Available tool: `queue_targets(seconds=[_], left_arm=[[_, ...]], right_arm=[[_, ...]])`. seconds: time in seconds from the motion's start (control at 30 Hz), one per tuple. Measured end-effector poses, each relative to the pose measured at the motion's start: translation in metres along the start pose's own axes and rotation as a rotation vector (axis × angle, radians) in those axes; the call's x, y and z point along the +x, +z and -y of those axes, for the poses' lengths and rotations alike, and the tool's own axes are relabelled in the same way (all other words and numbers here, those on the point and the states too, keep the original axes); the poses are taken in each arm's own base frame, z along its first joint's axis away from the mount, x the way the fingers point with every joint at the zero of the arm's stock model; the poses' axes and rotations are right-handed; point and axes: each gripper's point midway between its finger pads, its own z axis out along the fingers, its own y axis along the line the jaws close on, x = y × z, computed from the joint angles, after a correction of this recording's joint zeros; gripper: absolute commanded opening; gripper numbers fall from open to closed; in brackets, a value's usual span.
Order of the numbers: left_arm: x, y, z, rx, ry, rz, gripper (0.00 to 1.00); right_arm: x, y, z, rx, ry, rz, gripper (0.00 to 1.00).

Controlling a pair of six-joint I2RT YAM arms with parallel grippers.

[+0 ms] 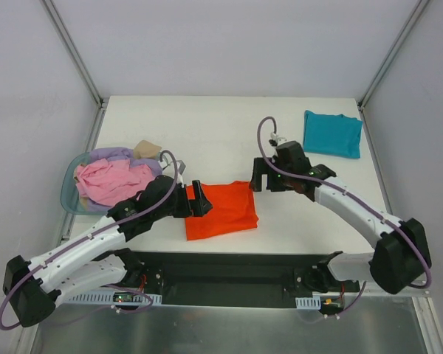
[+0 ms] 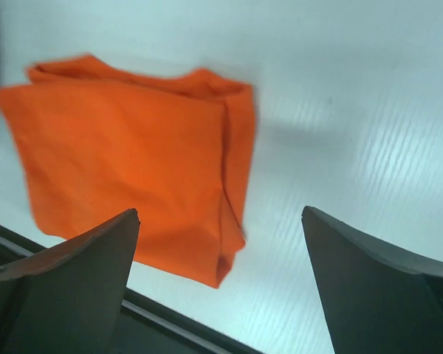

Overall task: Fold and stack the t-shirts
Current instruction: Smooth out wrinkles on the folded tshirt, then put the neatly folded tshirt into the corner of the board with the right arm

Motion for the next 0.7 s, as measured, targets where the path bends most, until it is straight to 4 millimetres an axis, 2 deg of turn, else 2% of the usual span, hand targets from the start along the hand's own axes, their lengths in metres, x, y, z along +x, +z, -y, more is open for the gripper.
queue_targets(seconds=[0.17,0.27,0.43,0.53,0.7], left_arm=[[-0.012,-0.010,-0.018,-0.088,-0.001,0.074,0.99],[-0.011,-0.011,-0.029,-0.132,-0.002,0.084,0.99],[-0.003,-0.009,-0.049,-0.199,-0.017,0.068,0.99],[-0.002,-0.009,-0.052,-0.215,-0.018,0.064,0.99],[0.001,-0.007,-0.055,-0.232,-0.023,0.052,0.99]], right_arm=[[0.060,0.028,0.014,0.123,-0.052,-0.246,0.98],[0.082,0.039,0.014,0.156,-0.077,-0.337,0.97],[0.103,0.056,0.012,0.164,-0.074,-0.421,0.92],[0.112,0.068,0.008,0.149,-0.054,-0.448,0.89],[0.108,0.079,0.002,0.134,-0.030,-0.433,0.72]])
